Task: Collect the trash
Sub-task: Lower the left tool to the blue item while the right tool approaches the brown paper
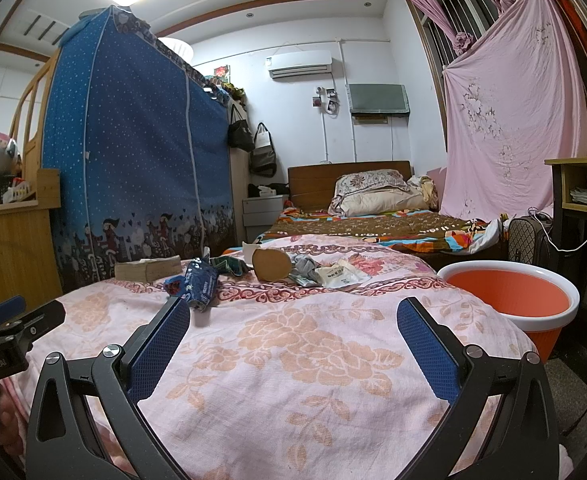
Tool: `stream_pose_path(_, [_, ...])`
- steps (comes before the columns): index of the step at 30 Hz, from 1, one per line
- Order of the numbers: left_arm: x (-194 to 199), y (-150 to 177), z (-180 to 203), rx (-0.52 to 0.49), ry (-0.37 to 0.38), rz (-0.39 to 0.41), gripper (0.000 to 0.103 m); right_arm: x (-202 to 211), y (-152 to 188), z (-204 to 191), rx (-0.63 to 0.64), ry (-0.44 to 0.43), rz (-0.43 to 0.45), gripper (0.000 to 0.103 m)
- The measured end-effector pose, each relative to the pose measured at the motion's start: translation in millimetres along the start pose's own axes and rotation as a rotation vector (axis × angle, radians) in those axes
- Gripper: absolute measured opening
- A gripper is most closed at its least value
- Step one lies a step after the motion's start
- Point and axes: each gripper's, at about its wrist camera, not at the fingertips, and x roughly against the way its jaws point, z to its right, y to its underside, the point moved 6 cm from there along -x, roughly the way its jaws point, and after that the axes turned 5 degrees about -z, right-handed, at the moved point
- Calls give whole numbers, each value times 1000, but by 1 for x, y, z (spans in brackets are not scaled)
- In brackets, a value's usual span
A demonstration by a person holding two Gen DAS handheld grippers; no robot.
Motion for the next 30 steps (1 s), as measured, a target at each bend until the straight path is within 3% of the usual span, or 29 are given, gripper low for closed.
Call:
stream_pose_path(10, [-4,-1,0,14,9,-8,91,1,-6,-1,-29,-28,-6,103])
stream_pose_path(16, [-7,-22,4,-15,36,1,91,-4,-21,-8,6,-22,-11,103])
stream_pose_path(30, [-35,-100,24,-55,84,120,91,-31,-110,5,82,-35,116,103])
